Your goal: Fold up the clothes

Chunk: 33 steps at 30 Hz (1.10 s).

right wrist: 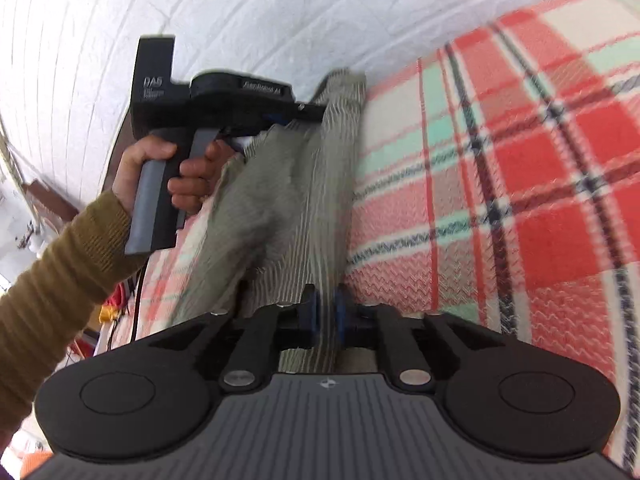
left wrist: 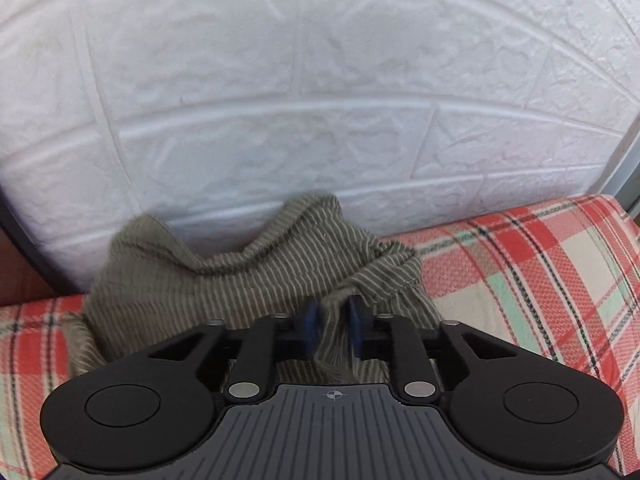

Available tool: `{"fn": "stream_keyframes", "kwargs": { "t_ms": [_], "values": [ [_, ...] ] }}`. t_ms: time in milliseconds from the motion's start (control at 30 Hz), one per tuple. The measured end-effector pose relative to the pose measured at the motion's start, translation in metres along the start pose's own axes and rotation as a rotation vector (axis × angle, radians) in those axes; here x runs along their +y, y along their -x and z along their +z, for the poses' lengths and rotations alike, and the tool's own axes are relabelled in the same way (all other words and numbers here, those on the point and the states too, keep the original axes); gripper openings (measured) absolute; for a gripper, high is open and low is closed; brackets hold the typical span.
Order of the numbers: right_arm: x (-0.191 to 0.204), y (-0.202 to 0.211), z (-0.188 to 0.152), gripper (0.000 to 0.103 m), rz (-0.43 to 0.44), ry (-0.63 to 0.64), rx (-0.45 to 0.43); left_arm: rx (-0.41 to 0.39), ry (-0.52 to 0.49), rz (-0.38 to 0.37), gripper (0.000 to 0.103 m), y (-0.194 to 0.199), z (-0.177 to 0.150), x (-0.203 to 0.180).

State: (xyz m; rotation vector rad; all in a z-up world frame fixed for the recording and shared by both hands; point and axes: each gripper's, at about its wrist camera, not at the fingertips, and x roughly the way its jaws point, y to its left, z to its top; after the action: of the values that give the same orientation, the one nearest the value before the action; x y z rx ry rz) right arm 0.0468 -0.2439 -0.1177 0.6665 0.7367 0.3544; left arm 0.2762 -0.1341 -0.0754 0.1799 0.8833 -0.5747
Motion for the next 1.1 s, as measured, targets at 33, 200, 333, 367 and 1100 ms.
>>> {"fn": "stream_keyframes", "kwargs": {
  "t_ms": [33,200,333,367,1100],
  "values": [
    [0.004,0.004,0.001,0.016,-0.002,0.015,-0.020,-0.018,-0.004,0.008,0.049,0.008,0.001,0.001],
    [0.026,0.013,0.007,0.016,0.001,0.088,-0.067,-0.037,-0.019,-0.028,0.052,0.058,-0.007,0.006],
    [0.024,-0.010,0.004,0.033,0.002,0.073,0.020,0.005,-0.109,-0.017,0.058,0.100,-0.043,0.014],
    [0.021,-0.018,0.002,0.035,-0.022,0.062,0.049,0.016,-0.125,-0.008,0.058,0.110,-0.056,0.018],
    [0.143,0.019,-0.059,0.048,0.110,0.241,0.116,0.141,0.045,-0.180,0.036,0.212,-0.261,0.132]
  ]
}}
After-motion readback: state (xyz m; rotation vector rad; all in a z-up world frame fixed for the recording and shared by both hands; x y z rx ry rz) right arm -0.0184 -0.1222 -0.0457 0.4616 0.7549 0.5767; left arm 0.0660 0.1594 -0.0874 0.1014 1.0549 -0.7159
